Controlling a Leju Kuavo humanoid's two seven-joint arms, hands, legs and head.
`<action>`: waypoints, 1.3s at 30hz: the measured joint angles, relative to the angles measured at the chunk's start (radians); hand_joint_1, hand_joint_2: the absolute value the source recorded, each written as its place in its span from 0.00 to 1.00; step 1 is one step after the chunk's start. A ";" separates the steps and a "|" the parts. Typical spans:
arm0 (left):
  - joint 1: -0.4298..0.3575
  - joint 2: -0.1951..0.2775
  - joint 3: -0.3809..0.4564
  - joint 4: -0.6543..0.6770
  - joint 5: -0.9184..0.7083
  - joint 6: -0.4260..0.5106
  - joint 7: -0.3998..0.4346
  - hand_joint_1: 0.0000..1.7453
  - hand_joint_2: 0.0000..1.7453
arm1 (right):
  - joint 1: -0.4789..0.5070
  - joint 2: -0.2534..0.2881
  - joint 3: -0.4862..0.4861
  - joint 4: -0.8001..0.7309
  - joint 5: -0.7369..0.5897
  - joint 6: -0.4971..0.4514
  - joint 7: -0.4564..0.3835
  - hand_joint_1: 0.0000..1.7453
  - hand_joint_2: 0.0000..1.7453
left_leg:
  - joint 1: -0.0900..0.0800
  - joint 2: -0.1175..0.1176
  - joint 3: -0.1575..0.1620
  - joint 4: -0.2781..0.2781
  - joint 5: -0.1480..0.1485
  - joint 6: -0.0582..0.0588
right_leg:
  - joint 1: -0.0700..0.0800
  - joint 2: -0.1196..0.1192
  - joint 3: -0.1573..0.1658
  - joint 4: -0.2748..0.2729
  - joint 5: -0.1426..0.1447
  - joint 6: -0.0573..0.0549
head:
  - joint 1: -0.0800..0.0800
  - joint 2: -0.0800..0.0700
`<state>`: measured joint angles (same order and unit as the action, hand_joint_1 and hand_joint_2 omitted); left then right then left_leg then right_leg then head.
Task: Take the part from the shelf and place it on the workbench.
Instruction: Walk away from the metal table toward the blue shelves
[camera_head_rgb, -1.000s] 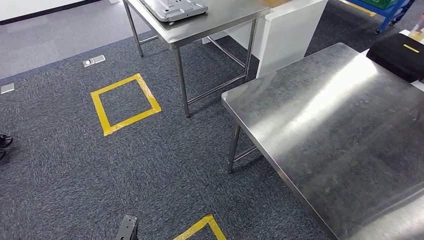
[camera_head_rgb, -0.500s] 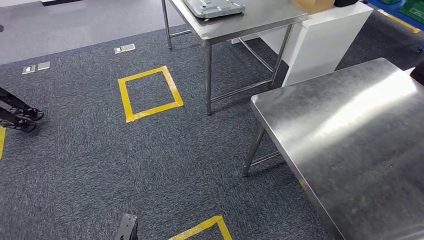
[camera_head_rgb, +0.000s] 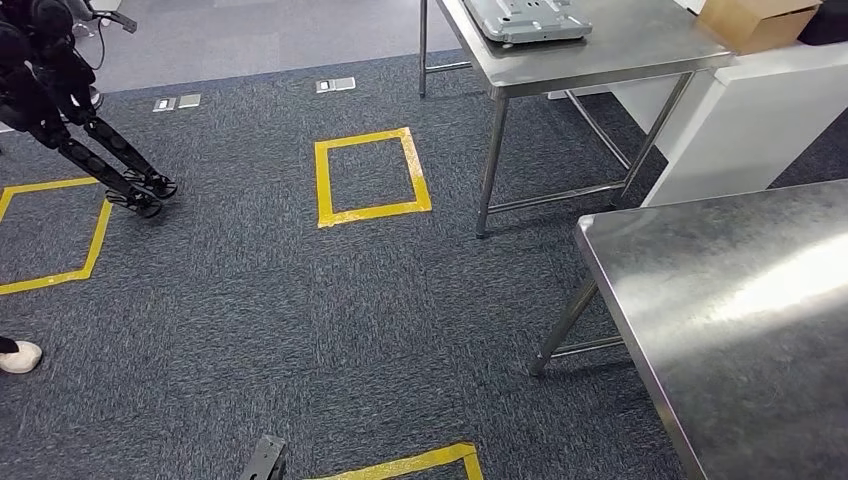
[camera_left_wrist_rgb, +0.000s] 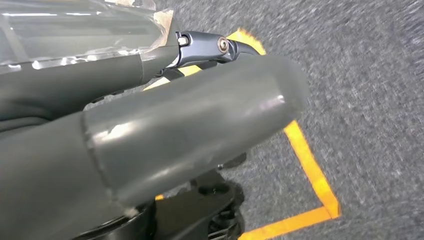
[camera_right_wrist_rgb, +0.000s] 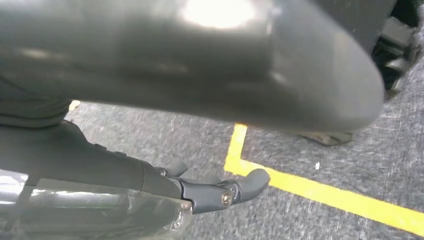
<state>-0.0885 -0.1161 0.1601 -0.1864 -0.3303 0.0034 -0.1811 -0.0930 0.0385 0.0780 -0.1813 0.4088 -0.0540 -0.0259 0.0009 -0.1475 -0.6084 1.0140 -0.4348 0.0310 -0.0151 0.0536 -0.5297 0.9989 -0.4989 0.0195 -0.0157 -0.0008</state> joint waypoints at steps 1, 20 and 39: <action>0.002 0.001 0.000 0.000 -0.002 -0.002 -0.002 0.00 0.00 | -0.001 0.000 0.000 0.000 0.000 0.000 -0.001 0.00 0.00 | 0.001 0.009 -0.005 0.007 -0.005 -0.005 | -0.002 -0.011 0.005 -0.003 0.003 -0.009 | 0.000 0.000; -0.020 0.002 -0.001 -0.001 -0.047 -0.004 -0.009 0.00 0.00 | 0.023 -0.001 -0.001 0.000 -0.010 -0.002 -0.020 0.00 0.00 | 0.007 0.136 0.016 -0.016 -0.002 0.027 | 0.007 -0.066 -0.054 0.193 -0.124 0.001 | 0.001 0.000; -0.013 0.006 0.000 0.000 -0.043 -0.009 -0.011 0.00 0.00 | 0.023 -0.001 -0.001 0.000 0.024 0.004 -0.019 0.00 0.00 | 0.013 0.150 -0.108 0.242 -0.111 -0.021 | 0.001 -0.118 0.001 0.006 -0.002 -0.028 | -0.009 0.000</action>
<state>-0.1017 -0.1097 0.1598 -0.1865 -0.3733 -0.0052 -0.1925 -0.0705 0.0376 0.0774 -0.1809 0.4333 -0.0500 -0.0448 0.0136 0.0025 -0.7168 1.2562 -0.5456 0.0098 -0.0139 -0.0642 -0.5289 1.0047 -0.5014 -0.0083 -0.0248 -0.0008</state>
